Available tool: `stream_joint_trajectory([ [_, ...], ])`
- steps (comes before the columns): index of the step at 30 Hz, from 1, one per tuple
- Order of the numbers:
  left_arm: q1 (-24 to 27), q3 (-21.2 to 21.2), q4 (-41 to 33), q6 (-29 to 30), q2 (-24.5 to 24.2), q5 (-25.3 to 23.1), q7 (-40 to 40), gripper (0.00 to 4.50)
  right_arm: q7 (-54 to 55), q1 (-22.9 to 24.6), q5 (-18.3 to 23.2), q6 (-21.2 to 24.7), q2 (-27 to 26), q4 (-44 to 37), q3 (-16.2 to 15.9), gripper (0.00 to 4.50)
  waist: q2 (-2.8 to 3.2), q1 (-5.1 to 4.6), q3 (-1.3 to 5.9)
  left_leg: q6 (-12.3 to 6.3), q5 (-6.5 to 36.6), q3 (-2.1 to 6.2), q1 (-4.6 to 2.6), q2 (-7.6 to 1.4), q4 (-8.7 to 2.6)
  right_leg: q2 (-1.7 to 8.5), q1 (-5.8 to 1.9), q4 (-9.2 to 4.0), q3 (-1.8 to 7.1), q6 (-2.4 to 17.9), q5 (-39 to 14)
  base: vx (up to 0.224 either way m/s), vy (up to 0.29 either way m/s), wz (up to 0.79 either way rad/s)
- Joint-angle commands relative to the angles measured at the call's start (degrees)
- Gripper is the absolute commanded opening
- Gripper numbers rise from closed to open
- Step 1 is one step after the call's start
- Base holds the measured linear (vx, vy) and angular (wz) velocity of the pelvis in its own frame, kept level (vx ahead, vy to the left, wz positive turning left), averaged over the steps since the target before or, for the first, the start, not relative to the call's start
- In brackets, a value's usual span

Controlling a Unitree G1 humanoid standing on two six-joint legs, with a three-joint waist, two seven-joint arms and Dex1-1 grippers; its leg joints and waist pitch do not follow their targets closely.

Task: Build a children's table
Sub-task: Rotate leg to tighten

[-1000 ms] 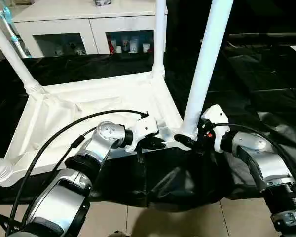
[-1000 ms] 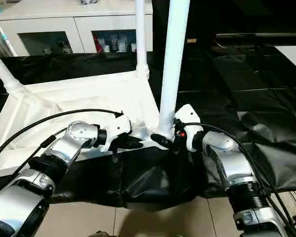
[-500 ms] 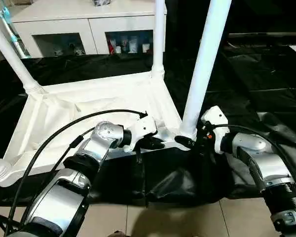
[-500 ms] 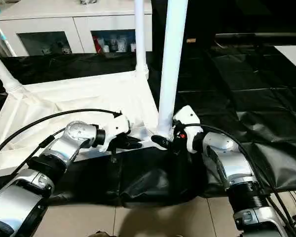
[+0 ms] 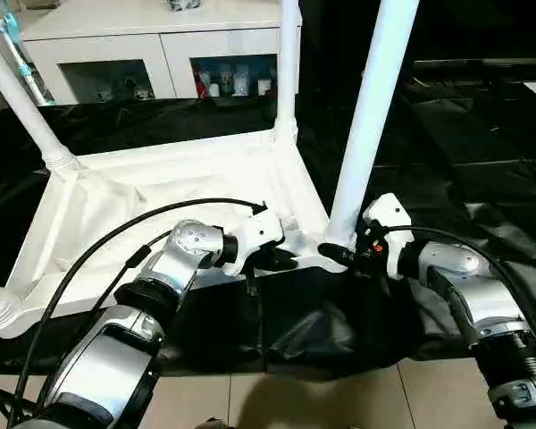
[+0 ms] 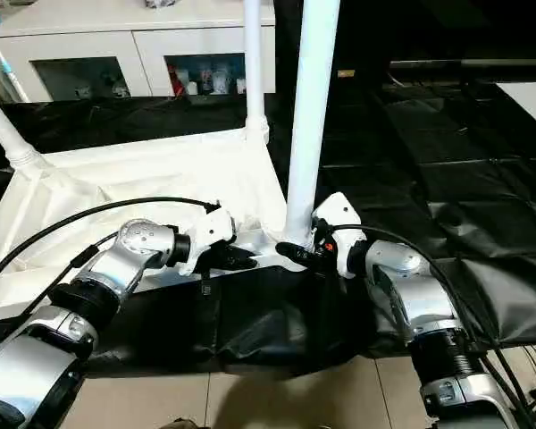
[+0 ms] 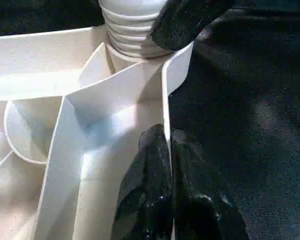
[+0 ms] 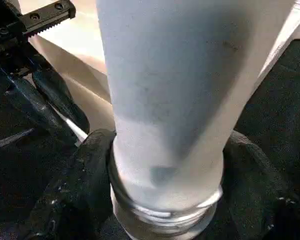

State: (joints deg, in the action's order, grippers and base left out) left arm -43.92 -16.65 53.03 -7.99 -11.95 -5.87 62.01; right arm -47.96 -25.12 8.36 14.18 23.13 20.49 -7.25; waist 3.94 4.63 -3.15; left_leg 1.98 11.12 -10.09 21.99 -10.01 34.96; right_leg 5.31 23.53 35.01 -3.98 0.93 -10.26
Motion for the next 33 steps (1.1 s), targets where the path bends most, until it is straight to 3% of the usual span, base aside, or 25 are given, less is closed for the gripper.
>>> stream_joint_trajectory([
  [1,0.5,0.0,0.8,-0.5,-0.8,-0.5,-0.2,0.0,0.2,-0.1,0.0,-0.4,-1.1,0.0,-0.4,2.73,-0.73,0.0,4.51,-5.43,6.6,0.82,-0.54,-2.71,-3.67,3.3,-3.76,-3.63,2.18,15.0,-4.8,0.0,0.0,0.0],
  [5,0.3,0.5,1.2,0.5,-0.1,-0.2,-1.3,0.0,2.8,0.2,-0.2,0.9,-2.7,0.0,-0.1,2.72,-0.72,-0.25,4.4,-5.12,7.3,0.78,-0.54,-2.65,-3.76,3.26,-3.67,-3.76,2.19,15.0,-5.4,0.0,0.0,0.0],
  [10,-0.8,0.8,2.4,2.2,1.5,-0.7,-5.0,0.0,8.4,-0.3,-1.7,2.4,-5.8,1.4,-0.2,2.72,-0.84,-0.87,4.04,-2.91,11.3,0.85,-0.9,-2.54,-4.21,3.41,-3.54,-4.68,2.2,13.4,-13.0,0.0,0.0,0.0],
  [15,-3.2,1.6,4.6,5.4,4.8,-1.1,-11.4,0.0,19.2,-3.1,-3.8,5.2,-11.9,5.0,0.6,2.72,-0.71,-1.99,3.49,-0.29,15.9,1.18,-1.25,-2.36,-4.9,3.37,-3.28,-5.61,2.2,10.6,-21.6,0.0,0.0,0.0],
  [18,-6.5,2.8,8.1,8.2,8.2,-1.8,-20.1,0.0,30.1,-8.0,-5.5,6.3,-16.7,12.0,2.4,2.72,-0.7,-2.8,3.56,0.83,16.6,1.31,-1.32,-2.21,-4.95,3.26,-3.04,-5.52,2.28,10.7,-21.8,0.0,0.0,0.0],
  [19,-7.8,3.5,9.5,8.9,9.7,-1.5,-23.0,0.0,33.4,-9.9,-6.2,6.2,-18.1,14.8,3.1,2.72,-0.99,-2.99,3.56,1.0,17.0,1.32,-1.47,-2.11,-4.92,3.29,-3.03,-5.78,2.24,10.3,-22.3,0.0,0.0,0.0],
  [27,-11.0,5.4,12.8,10.0,13.3,-0.2,-27.7,0.0,37.8,-13.9,-6.8,5.3,-22.1,19.5,3.9,2.72,-1.23,-2.45,4.3,-3.68,7.6,0.88,-0.73,-2.01,-4.13,3.37,-3.8,-4.53,2.36,13.7,-8.1,0.0,0.0,0.0],
  [31,-12.1,6.1,14.3,9.4,13.6,-0.5,-28.6,0.0,37.8,-15.2,-6.4,2.6,-23.7,21.3,4.6,2.72,-1.1,-2.43,4.21,-4.67,7.9,0.81,-0.82,-2.05,-4.16,3.39,-3.82,-4.53,2.26,14.7,-7.2,0.0,0.0,0.0],
  [32,-12.1,6.1,14.4,9.4,13.5,-0.5,-28.5,0.0,37.8,-15.2,-6.2,2.5,-23.8,21.1,4.8,3.07,-1.09,-2.44,4.19,-4.64,8.2,0.83,-0.82,-2.07,-4.19,3.4,-3.83,-4.55,2.25,14.6,-7.6,0.0,0.0,0.0],
  [33,-12.1,6.1,14.4,9.4,13.5,-0.5,-28.4,0.0,37.8,-15.2,-6.1,2.4,-23.8,21.1,4.9,3.07,-1.07,-2.43,4.16,-4.48,9.0,0.83,-0.95,-2.15,-4.25,3.39,-3.8,-4.68,2.25,14.4,-8.6,0.0,0.0,0.0],
])
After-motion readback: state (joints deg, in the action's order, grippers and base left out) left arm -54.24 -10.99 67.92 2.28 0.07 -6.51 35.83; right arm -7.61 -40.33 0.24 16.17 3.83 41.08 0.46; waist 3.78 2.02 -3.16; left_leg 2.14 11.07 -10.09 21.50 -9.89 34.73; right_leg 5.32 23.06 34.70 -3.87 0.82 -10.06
